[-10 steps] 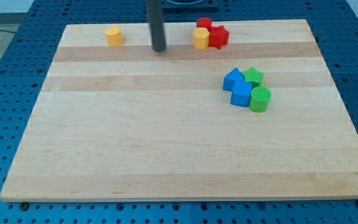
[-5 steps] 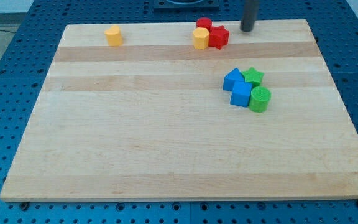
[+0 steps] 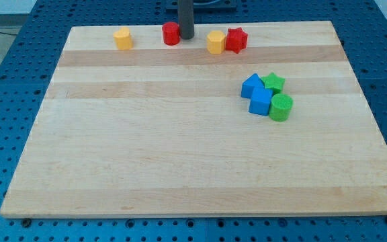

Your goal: Push the red circle to the right of the yellow heart

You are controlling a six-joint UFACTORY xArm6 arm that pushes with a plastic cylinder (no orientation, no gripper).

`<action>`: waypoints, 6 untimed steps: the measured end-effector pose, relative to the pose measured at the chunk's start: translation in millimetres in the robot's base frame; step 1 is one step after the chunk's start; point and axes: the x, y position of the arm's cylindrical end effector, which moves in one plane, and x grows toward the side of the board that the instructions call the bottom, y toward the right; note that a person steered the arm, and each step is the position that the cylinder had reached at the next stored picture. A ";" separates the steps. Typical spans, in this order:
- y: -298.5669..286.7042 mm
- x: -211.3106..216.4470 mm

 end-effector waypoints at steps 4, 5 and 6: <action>-7.9 -7.7; -10.2 2.6; 0.4 4.9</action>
